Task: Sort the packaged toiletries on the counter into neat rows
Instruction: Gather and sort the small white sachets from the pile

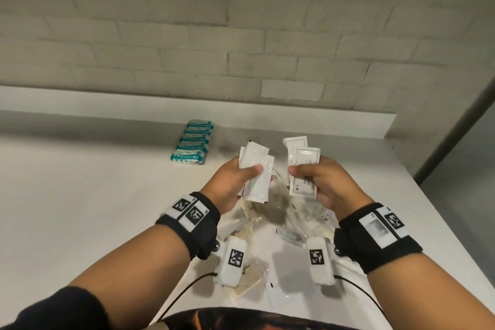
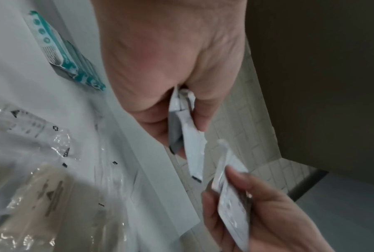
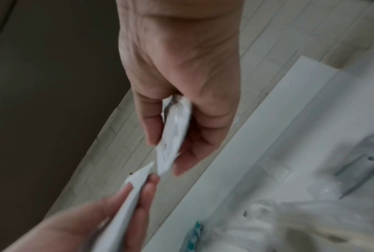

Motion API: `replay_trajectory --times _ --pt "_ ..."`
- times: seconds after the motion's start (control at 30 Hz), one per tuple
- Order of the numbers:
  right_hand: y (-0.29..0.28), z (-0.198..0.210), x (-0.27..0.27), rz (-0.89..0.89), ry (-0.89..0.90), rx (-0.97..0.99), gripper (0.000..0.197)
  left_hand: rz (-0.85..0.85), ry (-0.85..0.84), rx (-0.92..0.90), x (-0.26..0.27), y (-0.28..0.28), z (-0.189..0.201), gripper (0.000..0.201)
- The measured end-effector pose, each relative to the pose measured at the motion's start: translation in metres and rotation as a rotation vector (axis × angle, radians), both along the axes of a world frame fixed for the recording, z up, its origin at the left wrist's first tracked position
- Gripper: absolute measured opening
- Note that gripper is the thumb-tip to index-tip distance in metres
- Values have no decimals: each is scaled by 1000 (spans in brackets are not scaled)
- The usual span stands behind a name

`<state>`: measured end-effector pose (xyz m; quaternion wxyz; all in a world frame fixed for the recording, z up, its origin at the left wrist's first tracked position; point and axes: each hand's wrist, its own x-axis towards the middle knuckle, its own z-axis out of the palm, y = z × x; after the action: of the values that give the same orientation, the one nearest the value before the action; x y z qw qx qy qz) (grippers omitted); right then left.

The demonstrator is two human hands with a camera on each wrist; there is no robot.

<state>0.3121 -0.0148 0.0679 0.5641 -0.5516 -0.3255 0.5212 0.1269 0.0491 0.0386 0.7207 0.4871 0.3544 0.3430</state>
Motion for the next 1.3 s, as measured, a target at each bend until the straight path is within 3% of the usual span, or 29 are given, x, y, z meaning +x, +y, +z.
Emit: replay_trajectory --times 0.1,0.2,0.33,0.4,0.47,0.53,0.6,0.67,0.7,0.83,0.93,1.1,1.17,1.3 --pt "0 9 -6 102 121 38 34 32 -58 27 5 -3 -2 42" --pt "4 5 -18 110 99 30 50 4 -105 51 10 -7 2 37" --pt "6 9 -19 95 48 27 38 5 -119 29 11 -9 7 31" --pt "6 17 -15 -10 -39 149 32 51 -55 23 11 -7 8 26" --pt "4 25 -11 -87 -284 368 22 88 -27 -51 9 -5 11 26" --pt "1 25 -8 -15 -640 578 18 55 -41 -160 7 -3 14 29" --pt "-2 12 -4 114 -1029 687 18 9 -82 -202 7 -2 19 25" --pt "-6 -5 -3 191 -1204 665 25 13 -113 -174 7 0 21 31" --pt "-10 -10 -5 190 -1165 603 28 37 -111 -142 7 -1 24 32" --pt "-22 -8 -3 103 -586 204 30 121 -57 -32 7 0 25 23" --pt "-20 1 6 -23 -468 159 17 157 -22 -21 7 3 17 28" --pt "-4 10 -6 35 -113 180 40 95 -54 -16 20 -3 19 21" --pt "3 7 -21 -5 -86 145 49 55 -52 -28 26 -7 23 14" --pt "13 7 -20 -151 -58 120 53 20 -117 -107 21 -2 26 28"
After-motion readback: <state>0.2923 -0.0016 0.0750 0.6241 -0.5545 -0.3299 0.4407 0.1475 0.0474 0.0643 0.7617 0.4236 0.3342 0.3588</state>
